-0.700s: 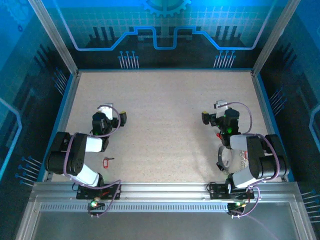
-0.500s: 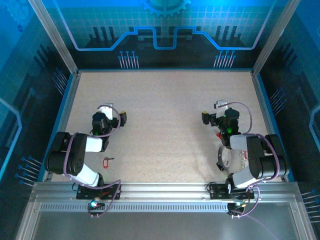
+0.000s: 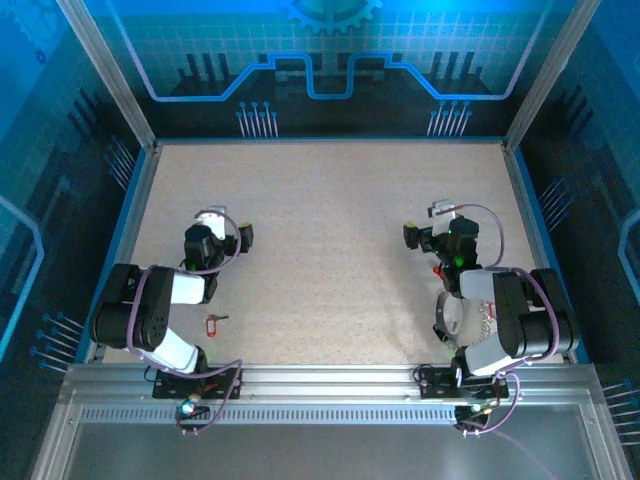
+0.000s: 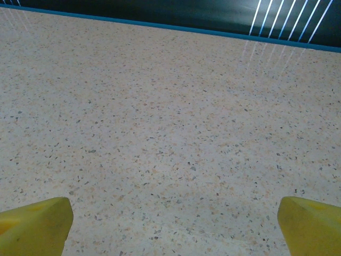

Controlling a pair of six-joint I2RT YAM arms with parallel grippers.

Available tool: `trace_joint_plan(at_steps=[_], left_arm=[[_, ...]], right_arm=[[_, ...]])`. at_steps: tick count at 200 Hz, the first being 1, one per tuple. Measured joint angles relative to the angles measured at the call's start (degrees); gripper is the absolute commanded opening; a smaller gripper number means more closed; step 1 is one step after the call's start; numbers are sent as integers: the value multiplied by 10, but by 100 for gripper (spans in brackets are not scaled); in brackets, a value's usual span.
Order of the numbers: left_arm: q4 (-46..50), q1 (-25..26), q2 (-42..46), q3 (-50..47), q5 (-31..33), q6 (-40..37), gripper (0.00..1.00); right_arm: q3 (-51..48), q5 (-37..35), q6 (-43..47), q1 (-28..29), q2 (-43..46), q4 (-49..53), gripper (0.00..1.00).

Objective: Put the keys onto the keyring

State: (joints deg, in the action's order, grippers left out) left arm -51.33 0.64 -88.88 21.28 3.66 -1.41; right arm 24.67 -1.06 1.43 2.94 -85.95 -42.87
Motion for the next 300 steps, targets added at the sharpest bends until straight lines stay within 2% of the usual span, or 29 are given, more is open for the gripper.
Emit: trace_joint_plan(at_steps=[37,54,73,97,114,131,151,168,179,198,218,236,263,300], left_arm=[[2,0,2,0,1,0,99],[36,2,36,0,7,0,99],[96,7,132,2,13,0,99],[207,14,254,51,15,-2,99],[275,17,306,107,24,2,99],[328,17,334,152,38,23,99],[387,17,337,191,54,57,99],[425,16,323,207,57,91,99],[438,15,314,207,44,108,99],[447,13,299,207,13,123,99],[476,14,259,227,-11,121,99],[503,15,217,254,-15,114,99],[525,16,206,256,-9,103,99],[536,17,206,256,13,99,99]], right_arm=[[0,0,0,0,0,0,100],[6,1,0,0,2,19,100],[57,7,-7,-2,26,141,100],[192,39,-27,-5,66,313,100],[254,59,-52,-5,97,378,100],[255,56,-74,2,149,413,100],[207,5,-105,19,232,457,100],[174,-97,-183,21,297,523,100],[159,-161,-238,15,325,574,100],[138,-199,-300,-8,345,662,100],[141,-177,-354,-27,337,755,100],[141,-110,-381,-30,315,804,100],[137,-19,-395,-28,256,827,100],[116,40,-396,-18,198,825,100]])
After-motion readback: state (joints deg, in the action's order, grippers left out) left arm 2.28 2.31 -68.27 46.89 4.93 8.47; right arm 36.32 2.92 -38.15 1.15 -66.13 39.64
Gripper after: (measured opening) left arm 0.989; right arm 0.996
